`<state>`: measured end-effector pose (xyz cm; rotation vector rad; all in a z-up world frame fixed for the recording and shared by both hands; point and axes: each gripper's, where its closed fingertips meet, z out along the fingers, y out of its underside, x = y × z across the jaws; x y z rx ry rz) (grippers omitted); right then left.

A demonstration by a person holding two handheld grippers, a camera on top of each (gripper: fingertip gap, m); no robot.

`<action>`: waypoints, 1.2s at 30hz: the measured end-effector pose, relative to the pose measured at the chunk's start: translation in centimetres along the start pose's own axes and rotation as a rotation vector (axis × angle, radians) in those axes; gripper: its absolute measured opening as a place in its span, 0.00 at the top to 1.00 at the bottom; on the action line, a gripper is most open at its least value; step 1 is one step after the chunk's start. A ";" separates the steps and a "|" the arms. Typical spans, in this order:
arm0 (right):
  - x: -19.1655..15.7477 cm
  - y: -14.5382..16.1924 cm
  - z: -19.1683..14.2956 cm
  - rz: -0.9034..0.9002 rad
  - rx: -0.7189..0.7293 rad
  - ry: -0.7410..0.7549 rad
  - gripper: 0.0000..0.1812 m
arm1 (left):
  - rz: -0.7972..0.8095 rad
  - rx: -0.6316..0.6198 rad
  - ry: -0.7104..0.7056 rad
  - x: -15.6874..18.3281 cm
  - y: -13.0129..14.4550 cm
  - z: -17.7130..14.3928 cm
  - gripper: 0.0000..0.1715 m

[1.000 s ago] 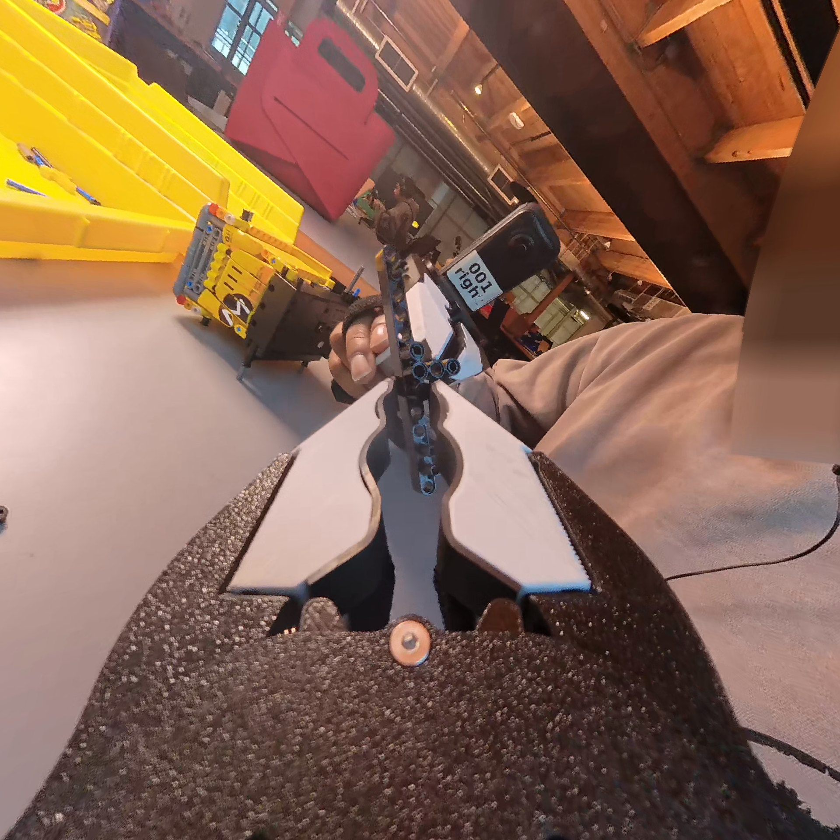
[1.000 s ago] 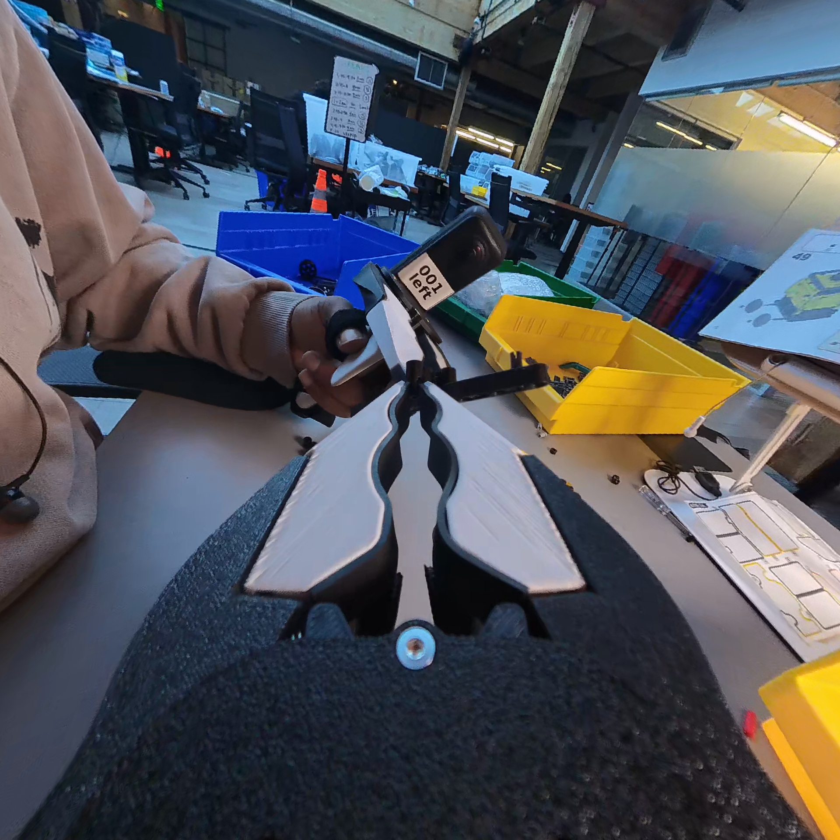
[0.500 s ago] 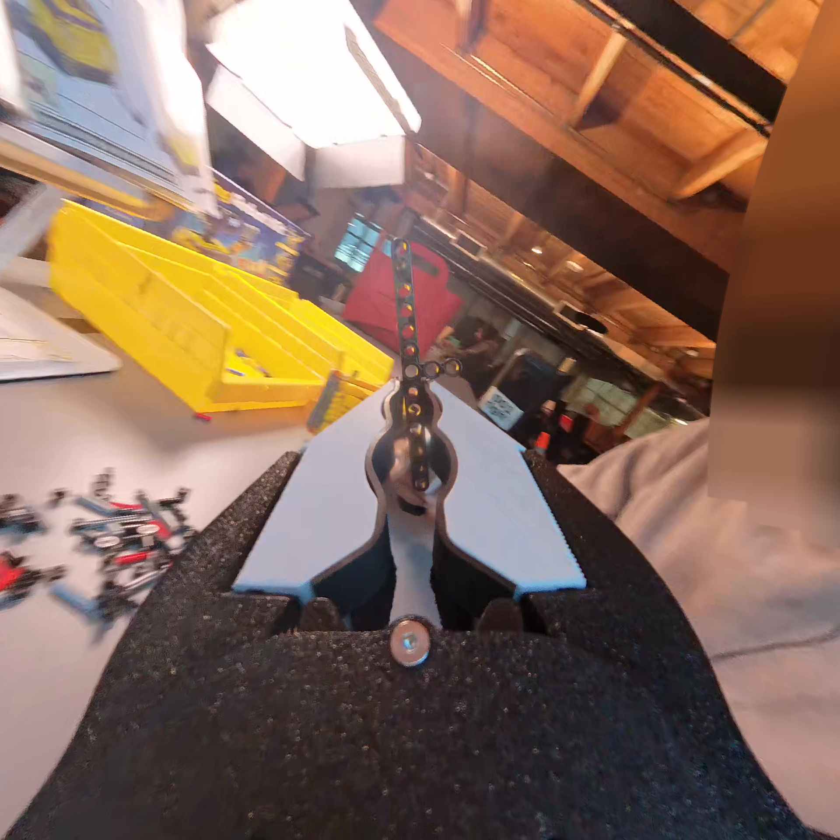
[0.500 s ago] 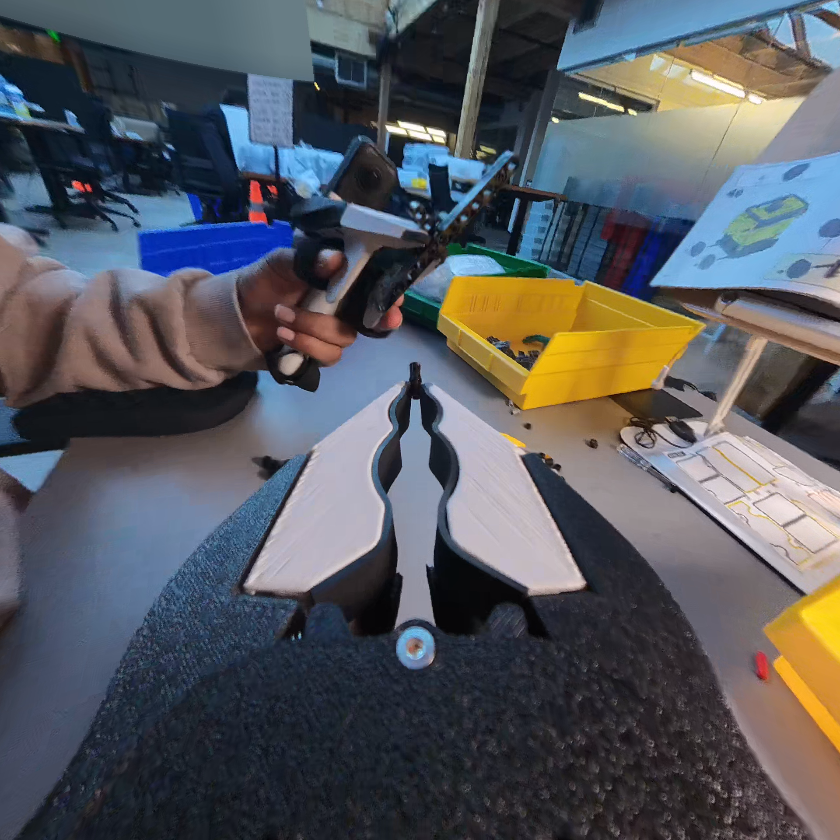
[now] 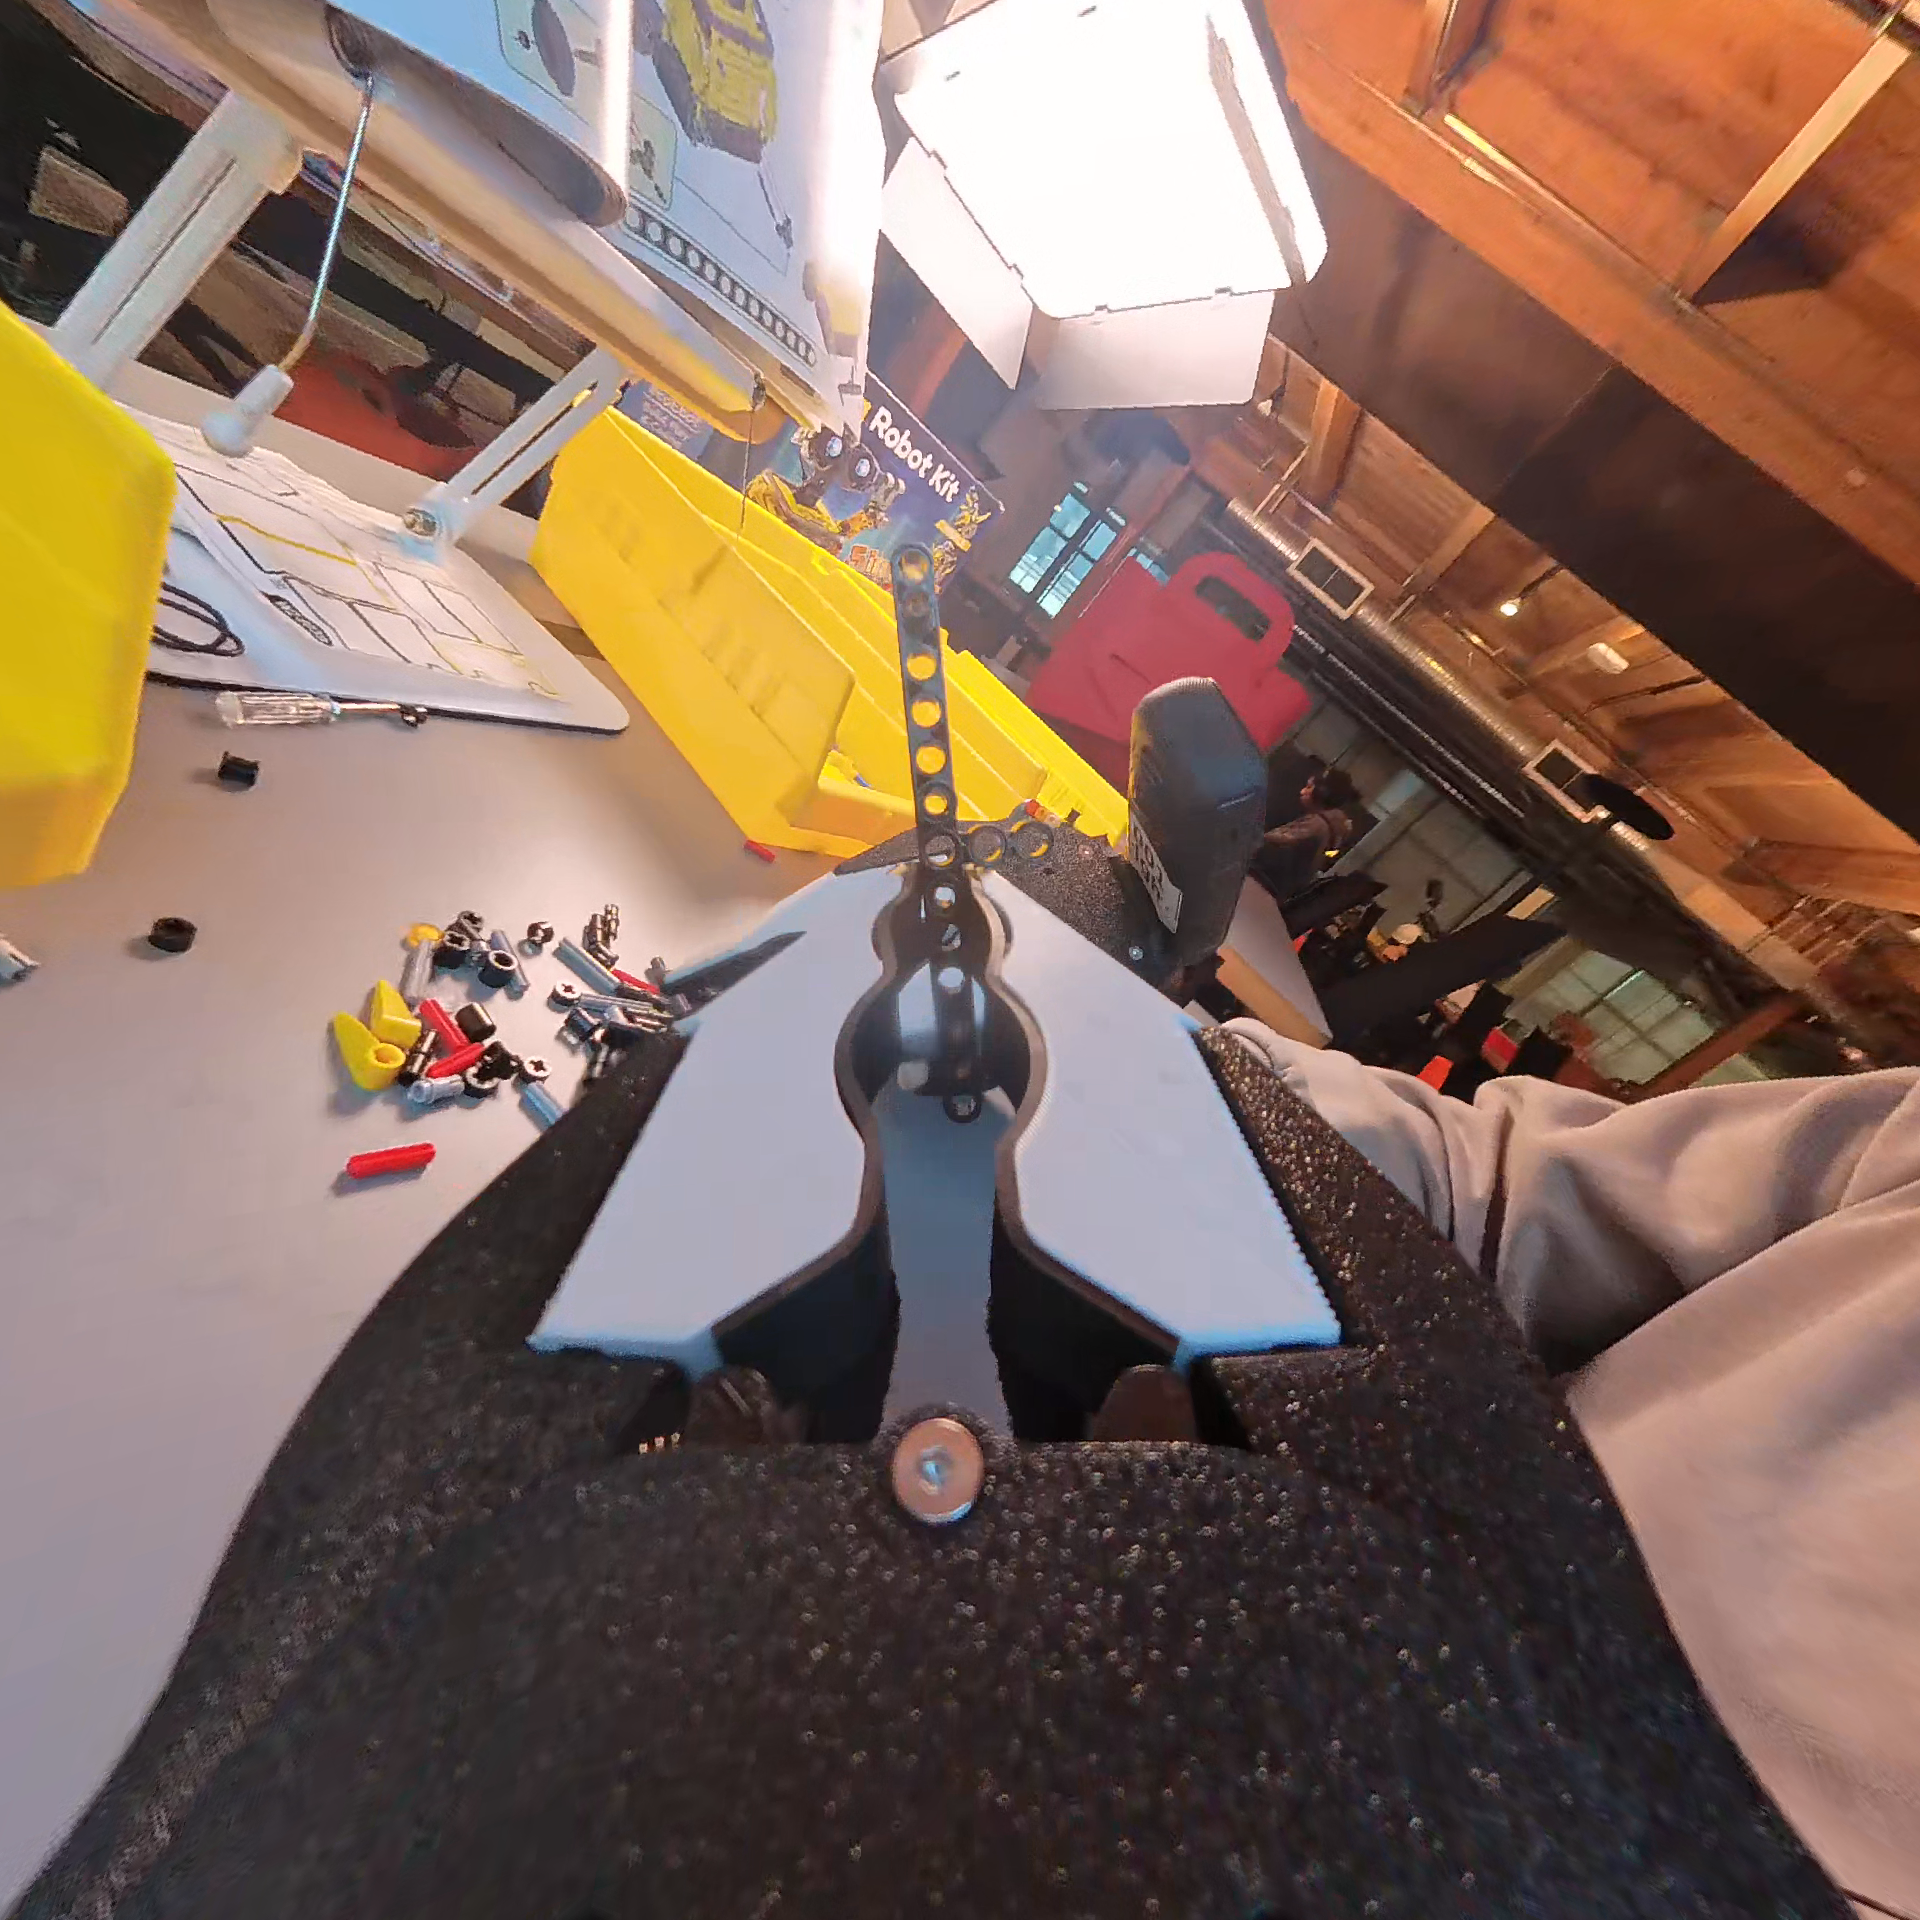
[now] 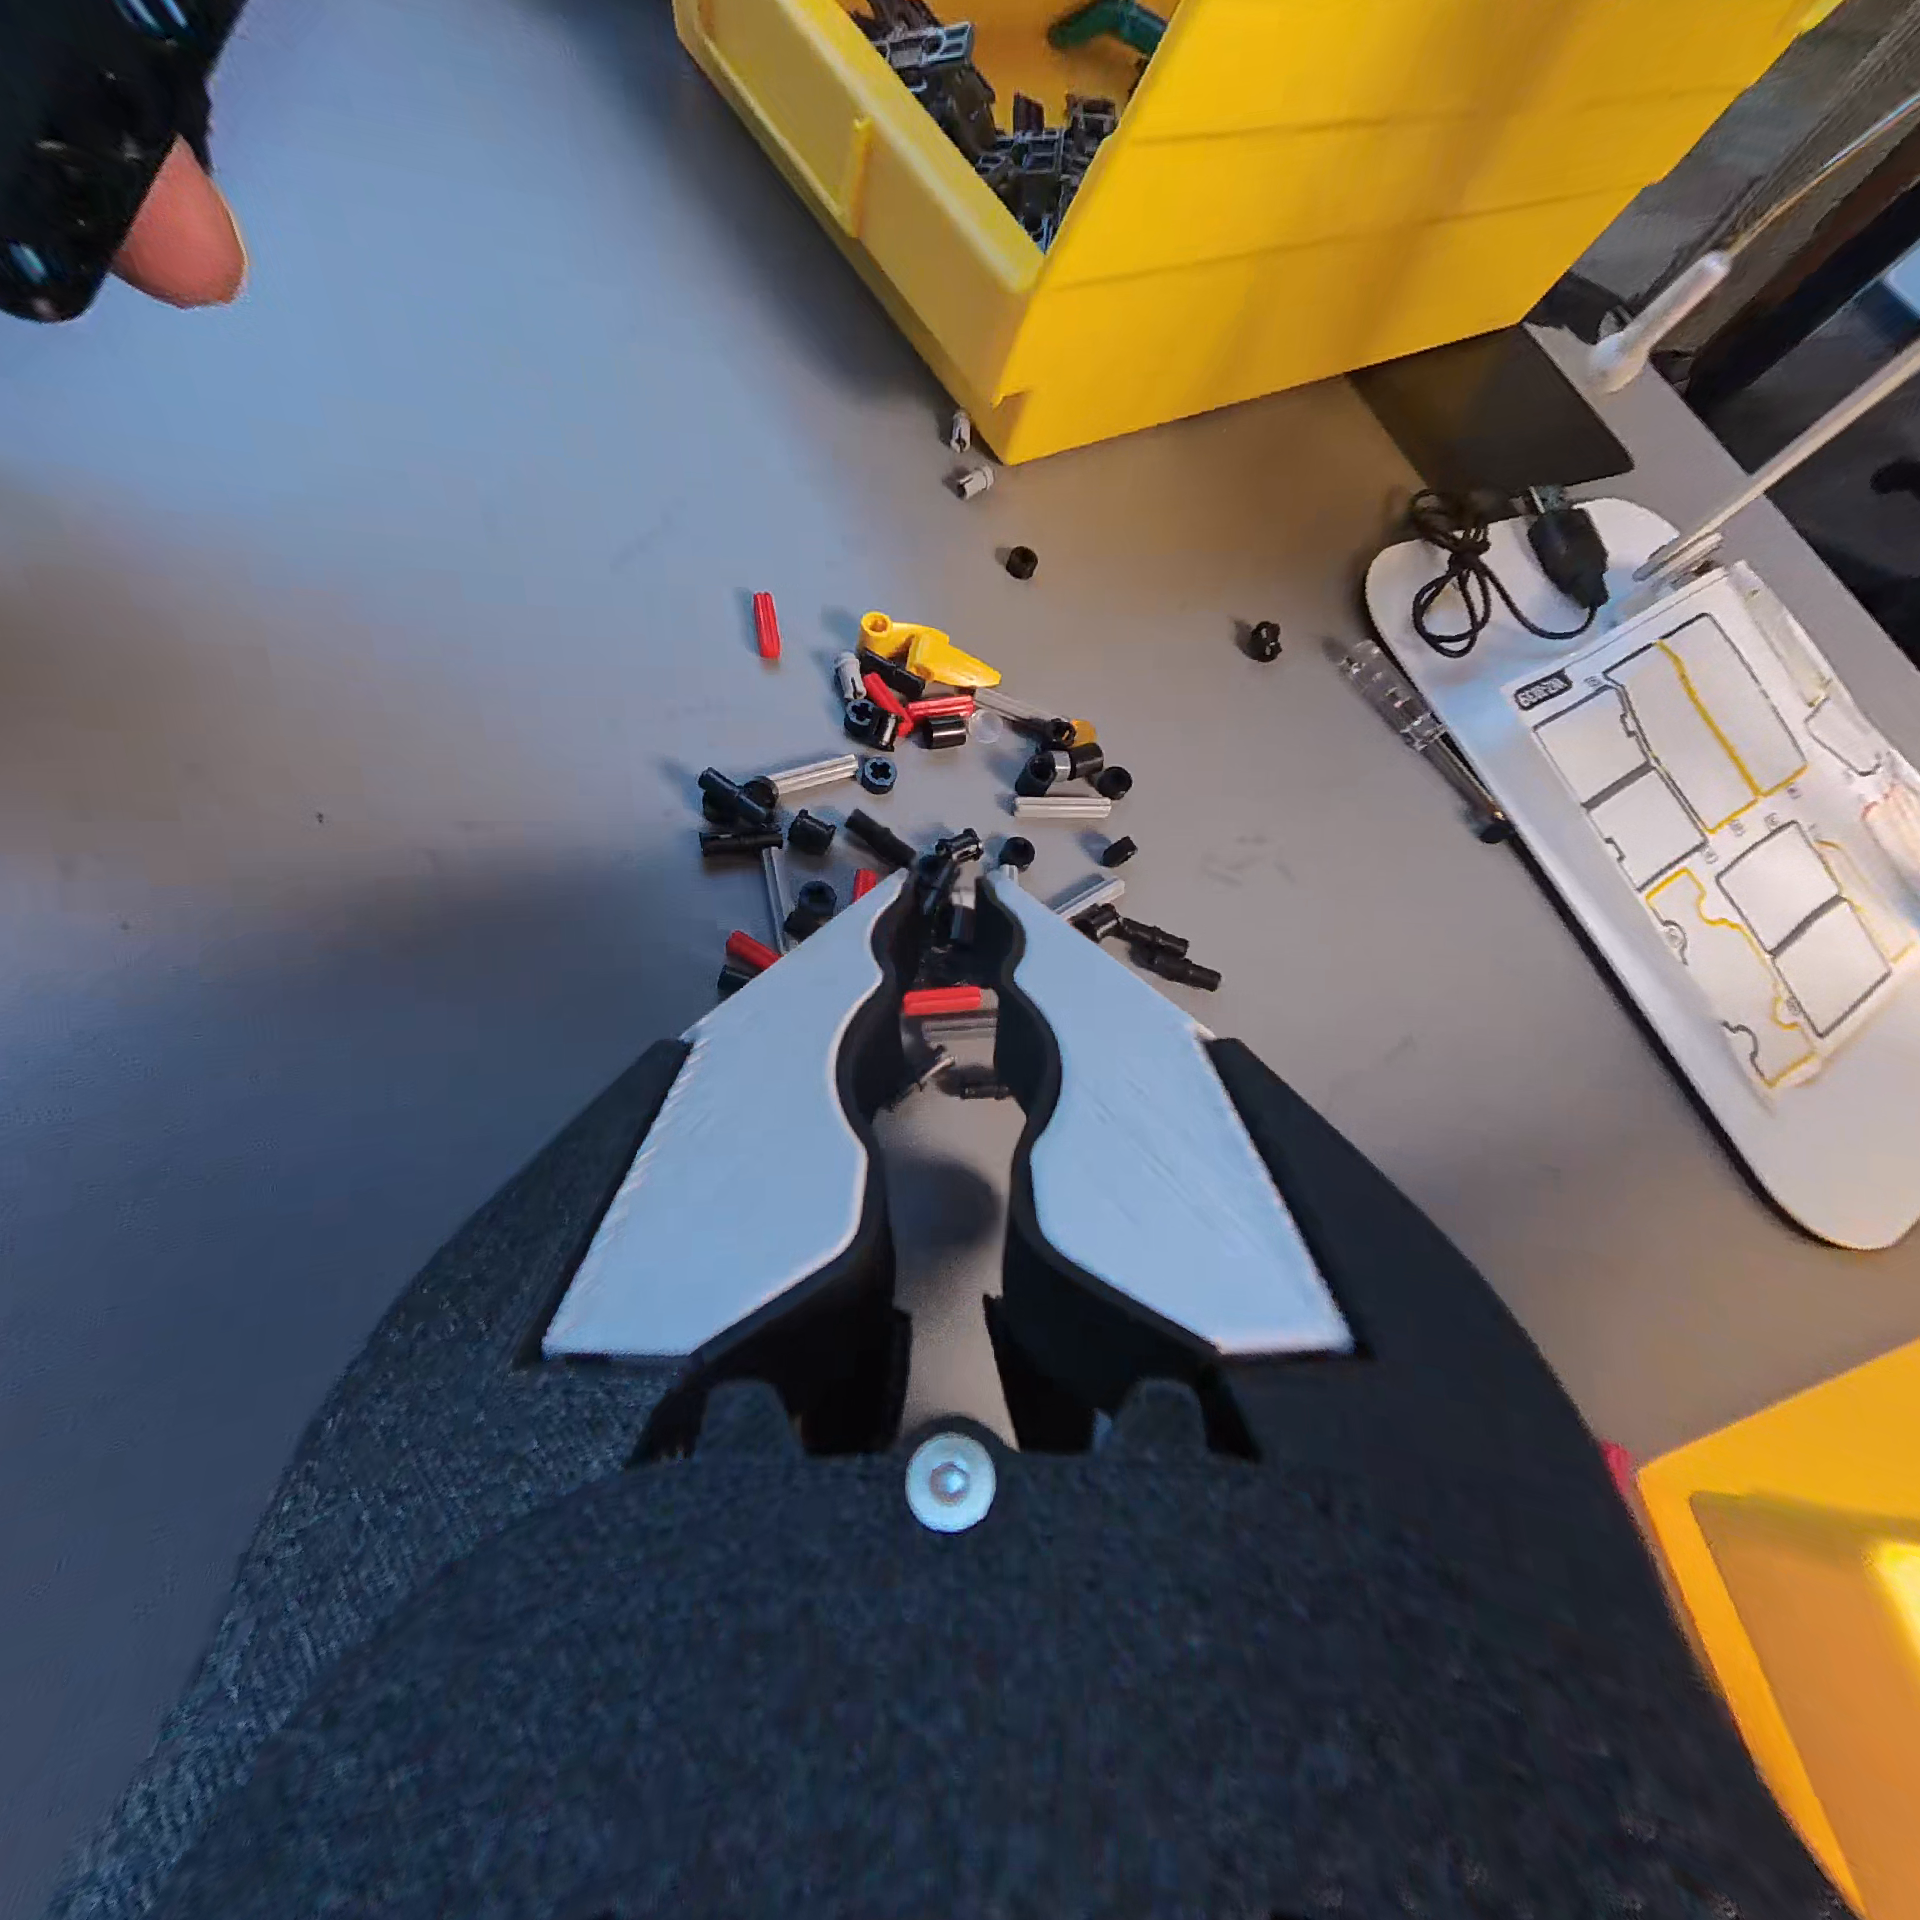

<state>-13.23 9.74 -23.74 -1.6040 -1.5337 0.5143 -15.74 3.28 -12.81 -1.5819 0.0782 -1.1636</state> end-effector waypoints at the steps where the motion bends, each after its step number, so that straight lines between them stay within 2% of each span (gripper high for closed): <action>1: 0.1 -0.1 -0.3 0.009 0.006 0.005 0.95 | -0.023 0.006 0.013 0.0 -0.1 0.0 0.96; 3: -0.1 -1.0 -1.3 0.035 0.063 -0.013 0.93 | -0.076 0.023 0.043 0.0 -0.2 -0.2 0.96; 9: -0.7 -6.5 -6.8 0.058 0.370 -0.082 0.89 | -0.254 0.059 0.181 0.5 -0.4 -0.2 0.96; 15: -3.8 -8.8 -10.1 0.116 0.547 -0.282 0.87 | -0.245 0.012 0.291 2.7 0.6 0.4 0.96; 22: -5.4 -10.1 -11.3 0.302 0.612 -0.482 0.87 | -0.149 -0.058 0.419 6.3 2.2 1.0 0.96; 25: -5.8 -10.5 -11.9 0.351 0.606 -0.549 0.87 | -0.112 -0.052 0.432 6.8 2.1 0.9 0.96; 29: -6.3 -11.3 -13.1 0.491 0.637 -0.716 0.88 | -0.085 -0.045 0.458 7.3 2.3 0.6 0.96; 32: -6.6 -10.7 -12.4 0.478 0.593 -0.701 0.91 | -0.044 -0.090 0.463 7.7 3.4 0.9 0.96; 33: -6.9 -10.5 -12.4 0.451 0.578 -0.714 0.95 | -0.022 -0.099 0.454 7.7 3.7 0.9 0.96; 36: -7.0 -10.2 -12.8 0.375 0.580 -0.702 0.96 | 0.073 -0.117 0.418 7.7 4.0 1.0 0.96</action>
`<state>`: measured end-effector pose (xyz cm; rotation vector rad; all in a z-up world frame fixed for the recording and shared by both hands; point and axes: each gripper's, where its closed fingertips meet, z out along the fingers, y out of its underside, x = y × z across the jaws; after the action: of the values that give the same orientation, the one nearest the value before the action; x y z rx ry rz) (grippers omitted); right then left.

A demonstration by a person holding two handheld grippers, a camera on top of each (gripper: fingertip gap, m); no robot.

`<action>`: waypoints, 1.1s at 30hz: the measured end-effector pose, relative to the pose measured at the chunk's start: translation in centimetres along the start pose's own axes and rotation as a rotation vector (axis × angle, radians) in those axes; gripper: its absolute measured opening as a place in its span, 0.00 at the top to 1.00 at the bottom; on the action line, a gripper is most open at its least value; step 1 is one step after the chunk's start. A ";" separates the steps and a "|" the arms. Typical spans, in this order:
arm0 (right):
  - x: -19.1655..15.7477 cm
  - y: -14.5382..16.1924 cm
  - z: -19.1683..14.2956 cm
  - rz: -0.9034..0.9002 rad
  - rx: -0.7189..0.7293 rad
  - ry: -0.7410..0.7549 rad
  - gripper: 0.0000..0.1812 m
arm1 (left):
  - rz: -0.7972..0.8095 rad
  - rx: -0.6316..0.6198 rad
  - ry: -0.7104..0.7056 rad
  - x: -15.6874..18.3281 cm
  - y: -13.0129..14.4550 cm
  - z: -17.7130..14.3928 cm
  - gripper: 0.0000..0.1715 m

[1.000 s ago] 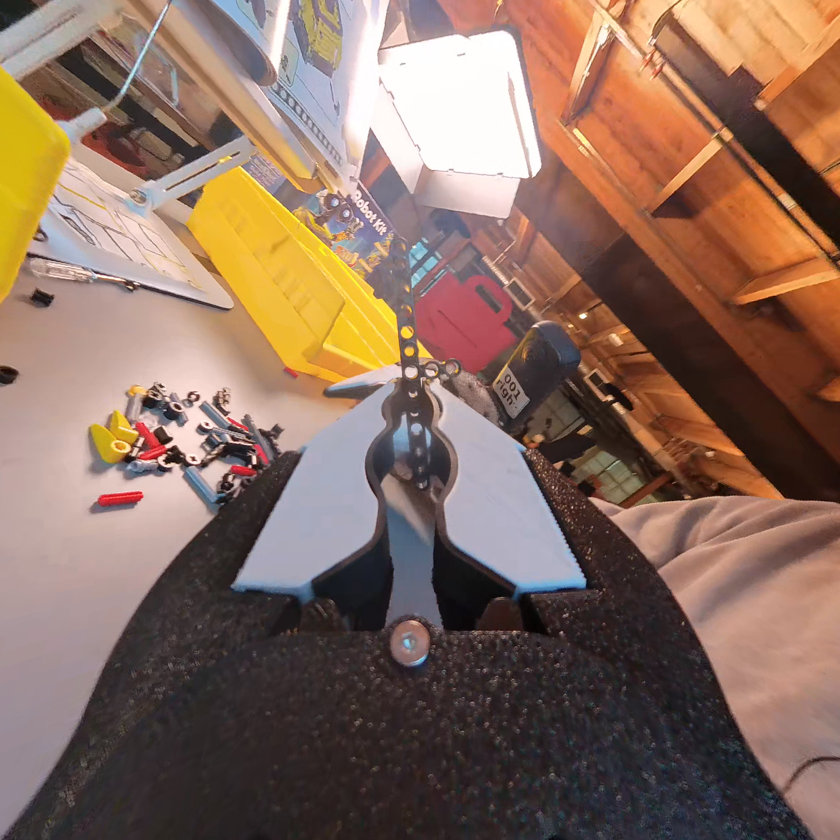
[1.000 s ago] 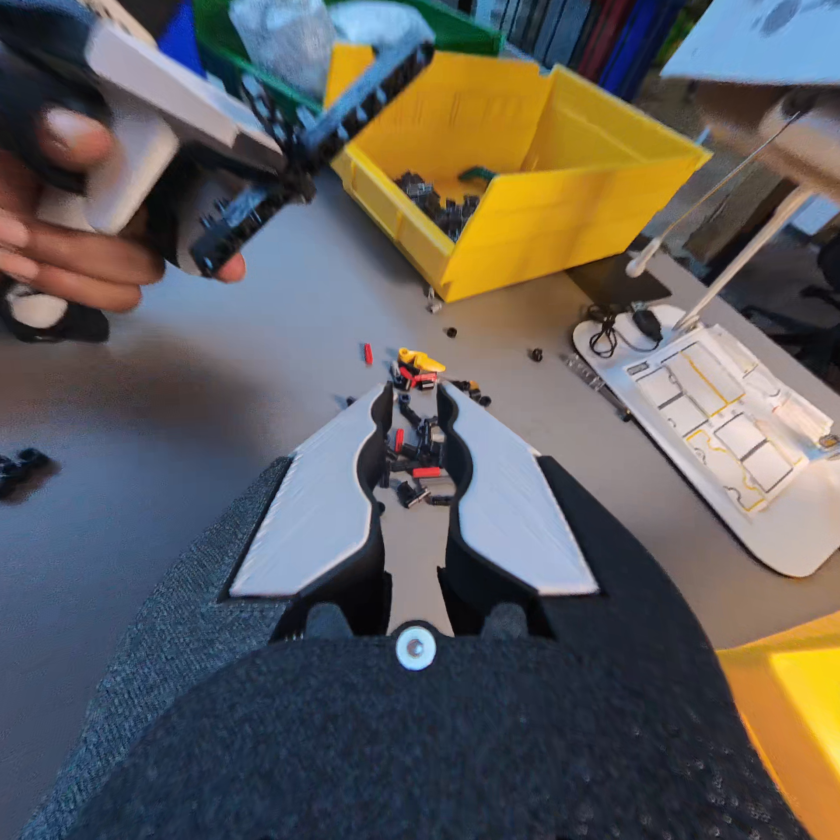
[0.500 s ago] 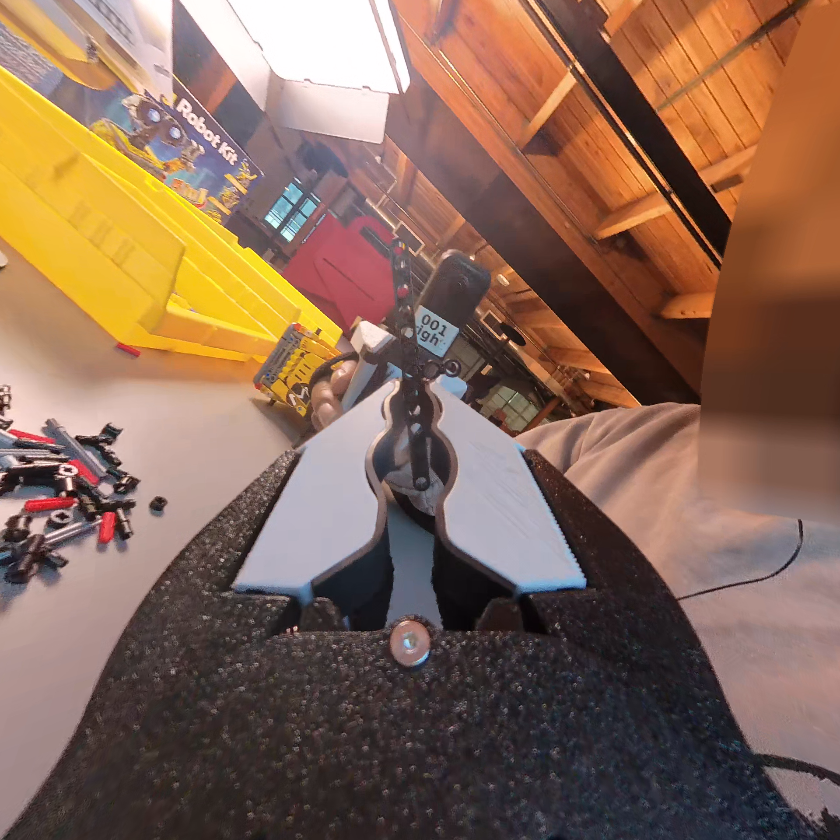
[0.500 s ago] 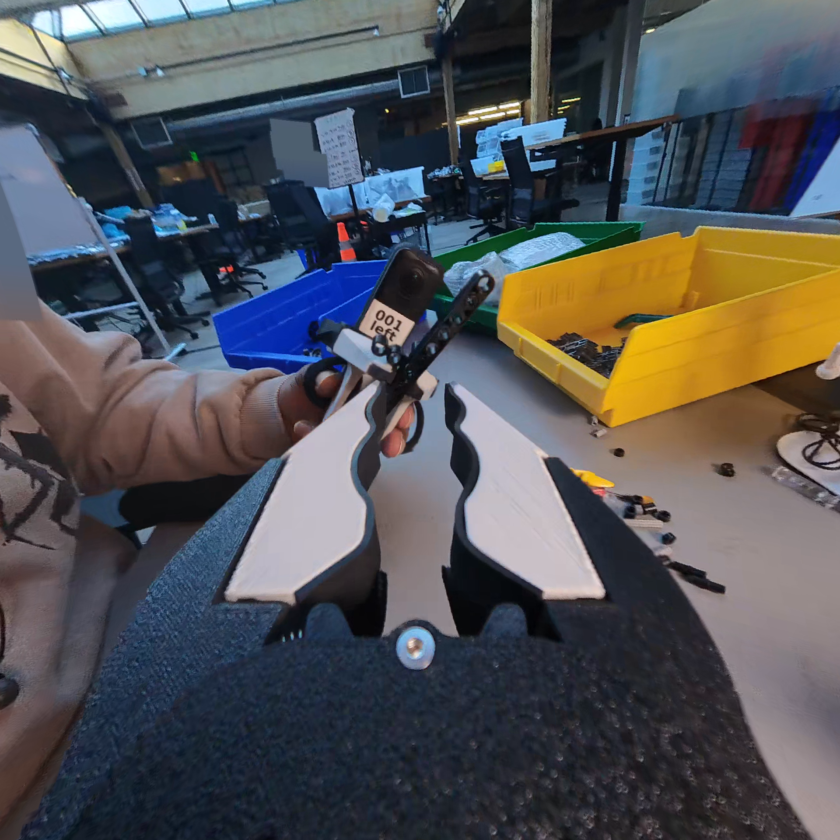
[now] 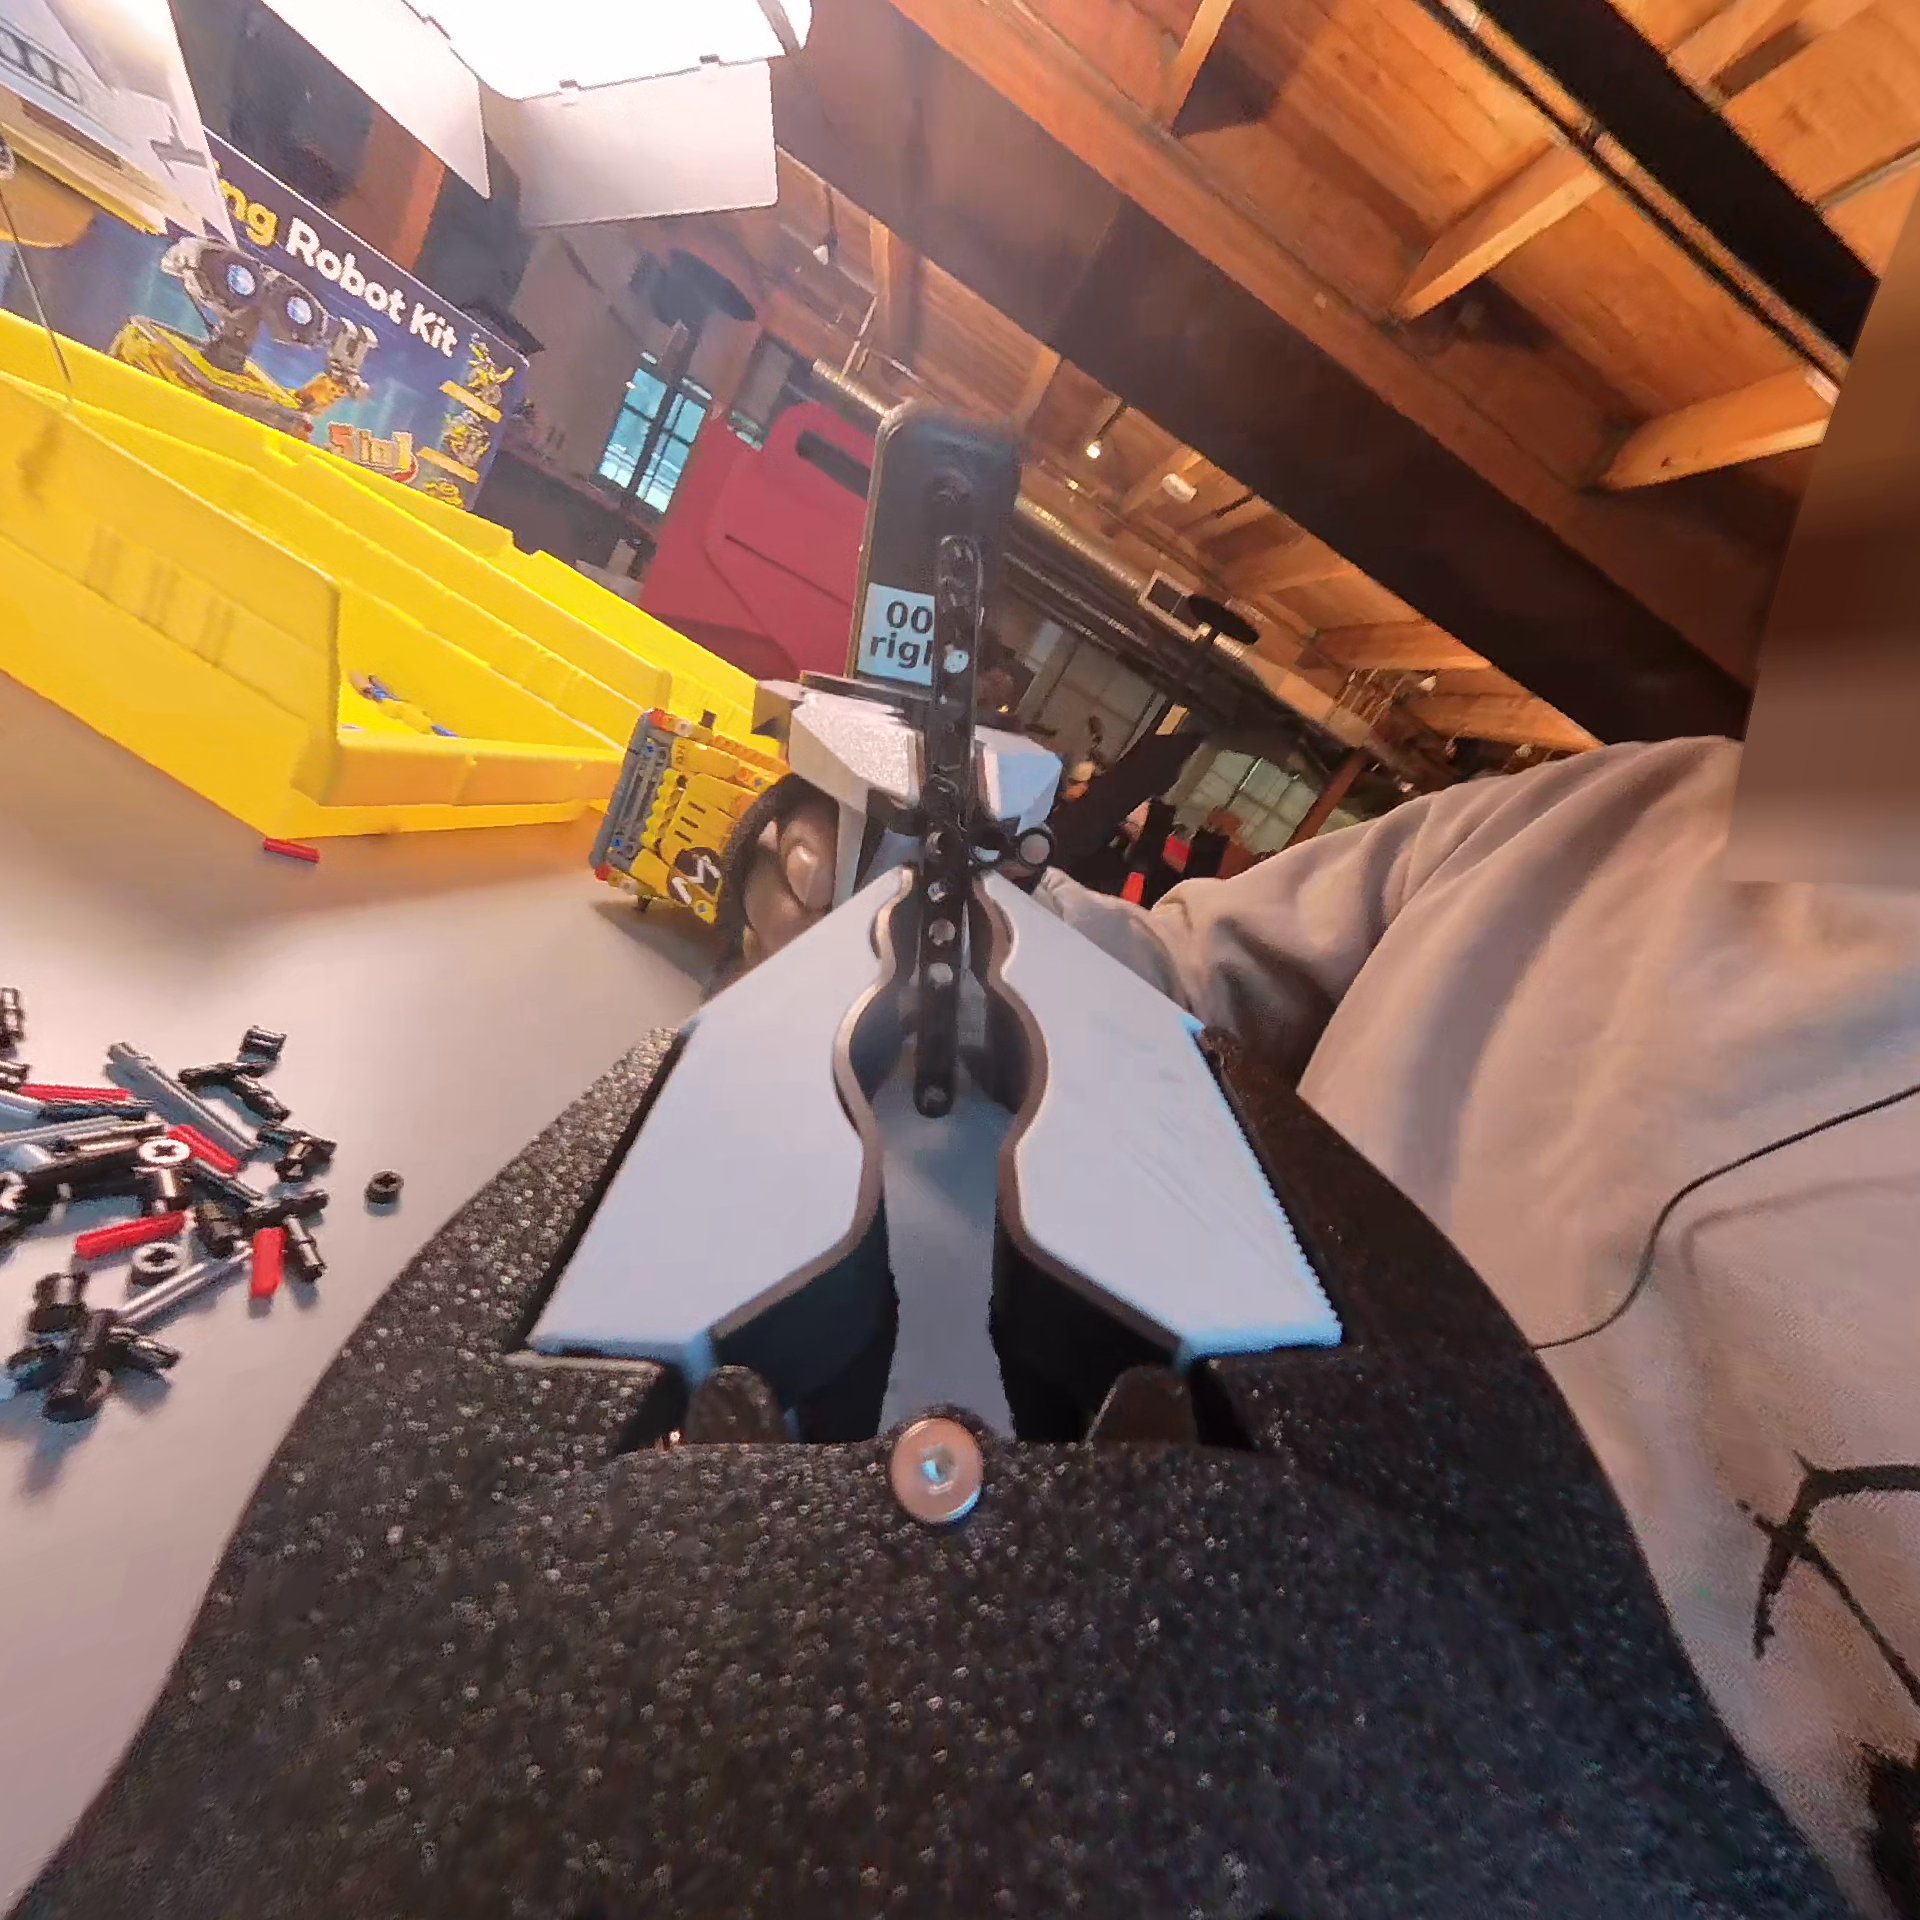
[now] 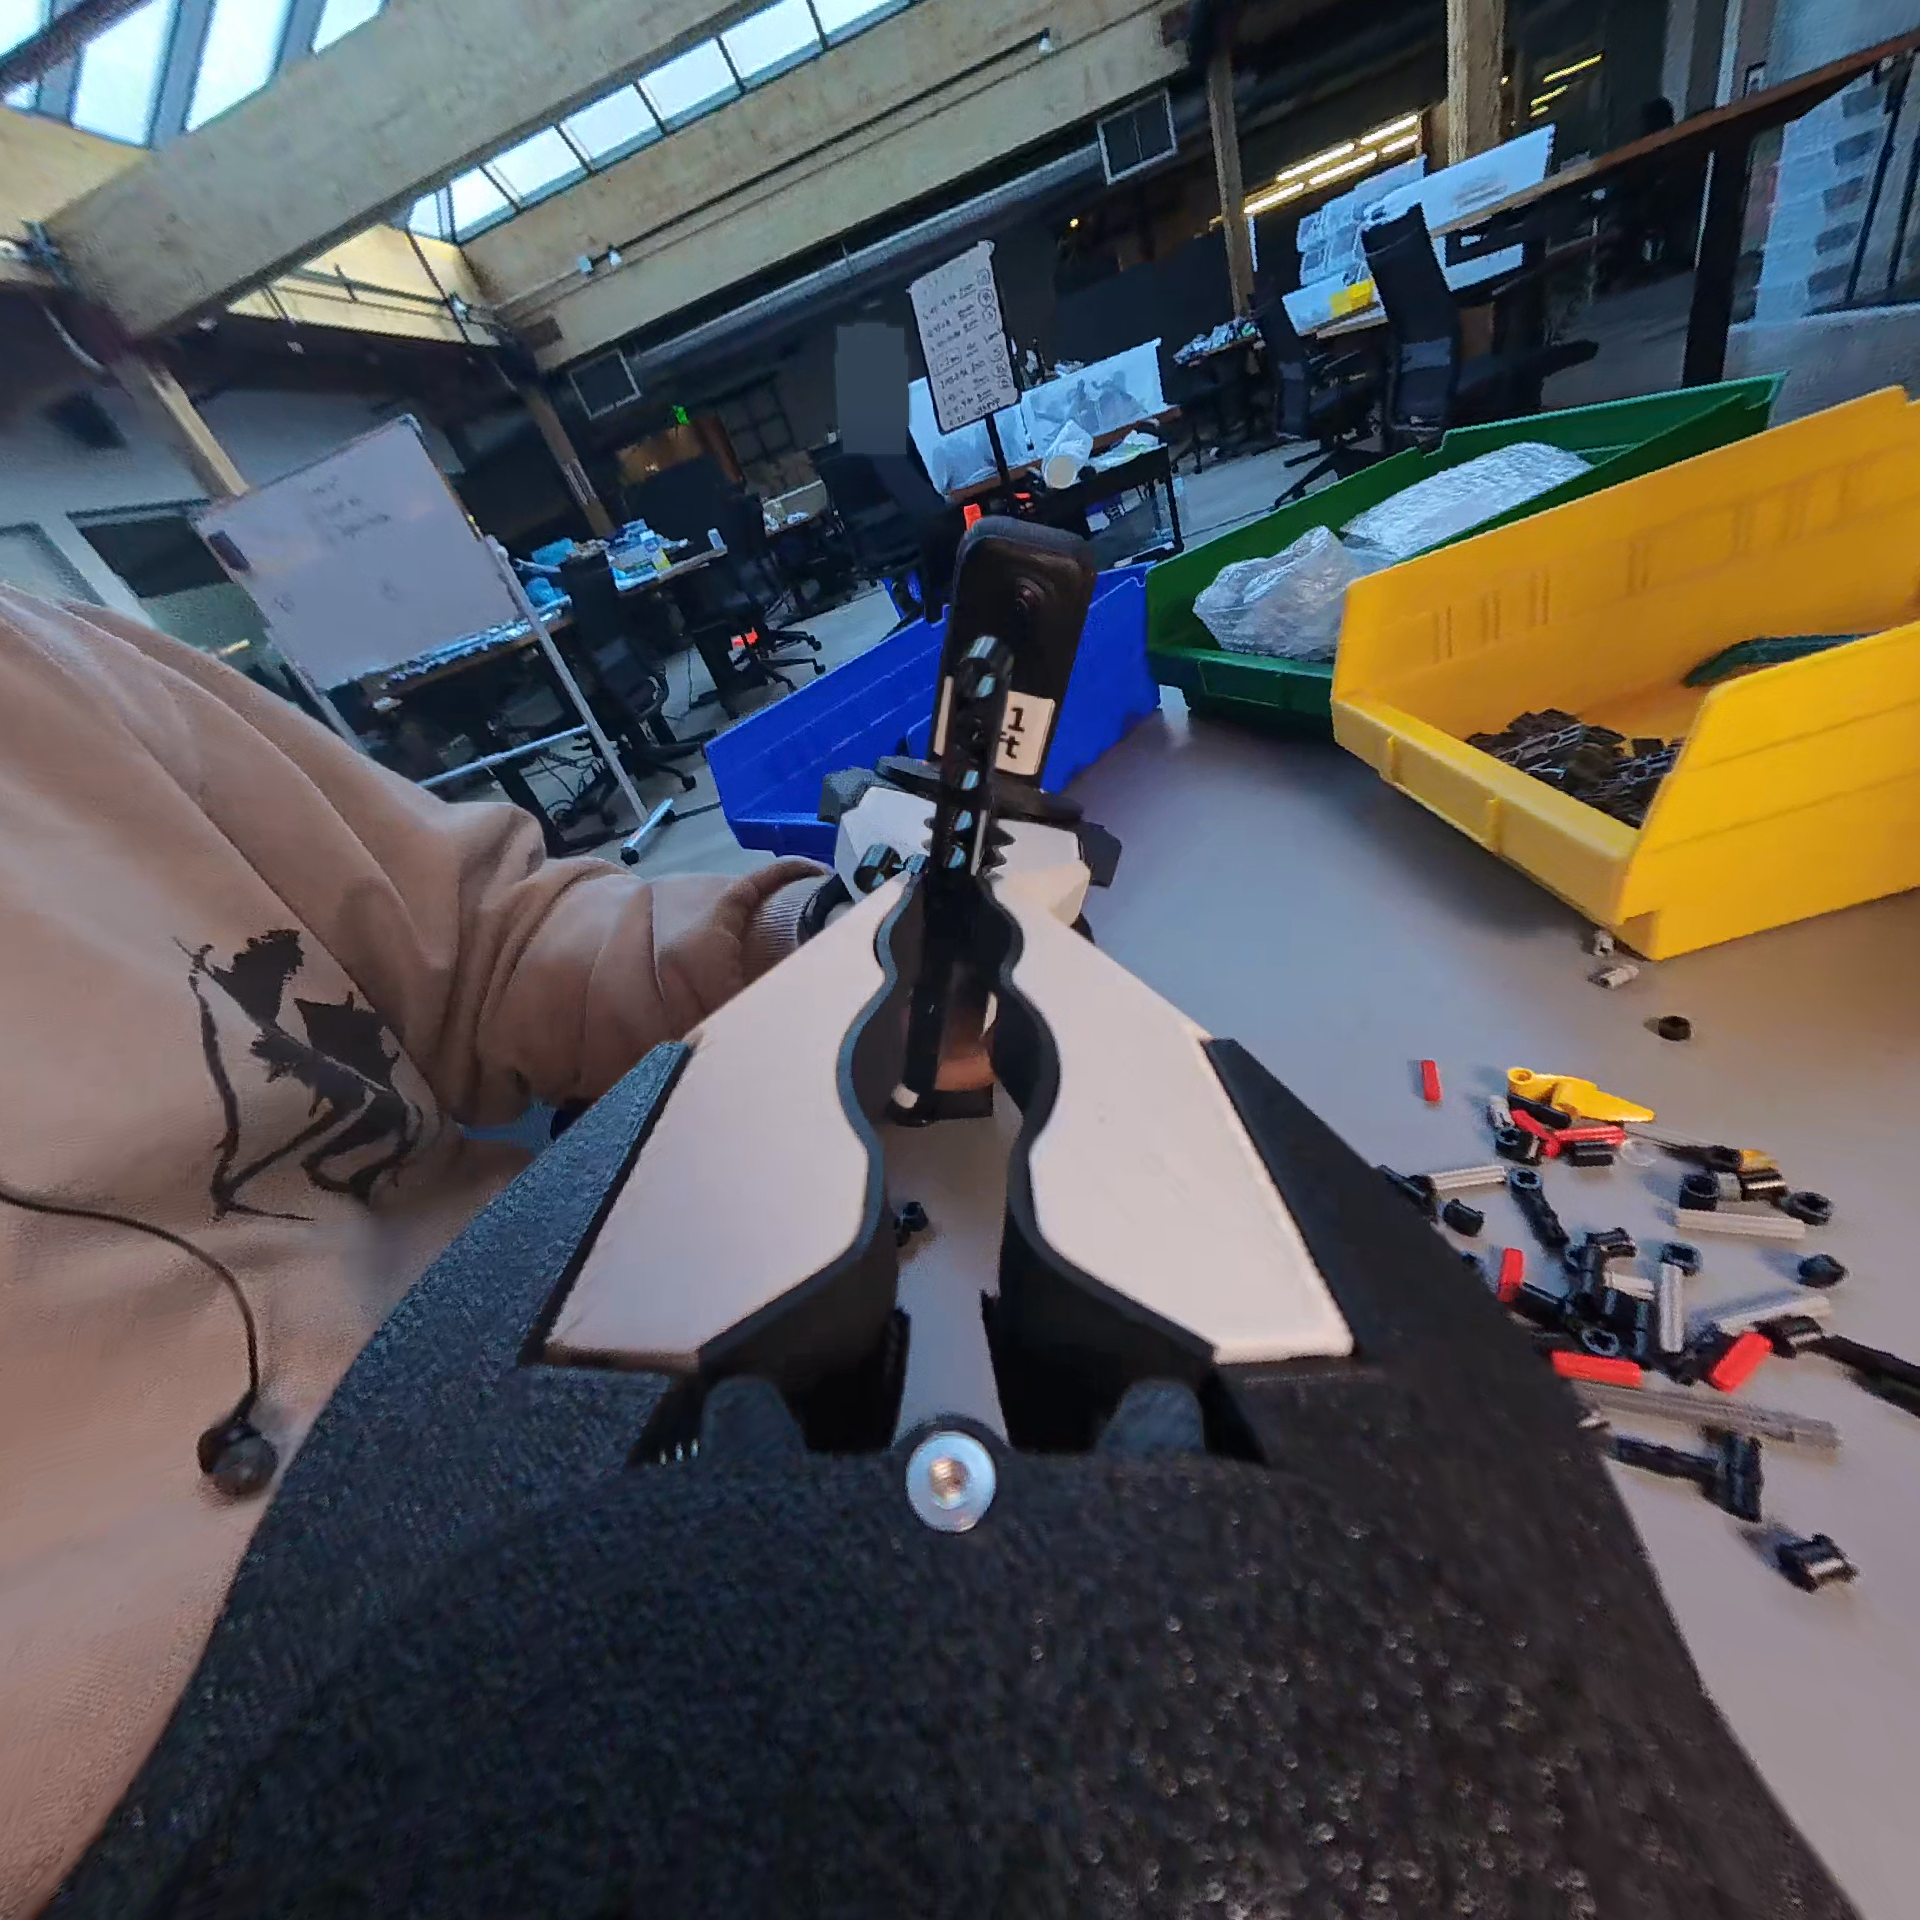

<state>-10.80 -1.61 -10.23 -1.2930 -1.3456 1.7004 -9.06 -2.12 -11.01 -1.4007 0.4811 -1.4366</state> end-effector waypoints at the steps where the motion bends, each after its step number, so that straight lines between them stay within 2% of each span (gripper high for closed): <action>1: -0.2 -0.1 -0.1 -0.013 -0.004 -0.005 0.96 | 0.029 -0.011 -0.007 0.2 0.0 0.1 0.95; 4: -0.8 -1.7 -0.8 -0.037 0.031 0.001 0.96 | 0.107 0.005 -0.016 1.1 -1.1 -0.2 0.84; 8: -1.0 -2.3 -1.5 -0.124 0.000 0.032 0.96 | 0.167 0.122 -0.070 1.4 -4.1 -1.4 0.78; 11: -1.0 -2.1 -1.5 -0.145 -0.010 0.030 0.96 | 0.224 0.127 -0.077 2.1 -5.3 -1.0 0.74; 15: -0.9 -1.3 -1.1 -0.147 -0.025 0.022 0.96 | 0.295 0.014 -0.063 2.1 -5.9 0.9 0.80; 20: -1.1 -0.9 -1.1 -0.158 -0.039 0.001 0.96 | 0.306 -0.164 0.056 2.1 -4.9 2.2 0.89; 22: -1.0 -0.7 -1.1 -0.146 -0.042 -0.013 0.96 | 0.318 -0.159 0.067 2.0 -4.9 2.3 0.97; 23: -1.0 -0.6 -1.1 -0.142 -0.042 -0.023 0.96 | 0.314 -0.149 0.063 1.9 -4.9 2.3 0.98; 33: -0.7 0.8 -0.4 -0.072 -0.053 -0.068 0.96 | 0.294 -0.140 0.026 1.2 -3.7 0.7 0.97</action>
<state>-10.11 -2.35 -10.74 -1.2107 -1.4673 1.6831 -9.60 -1.38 -7.14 -1.3572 0.7839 -1.2020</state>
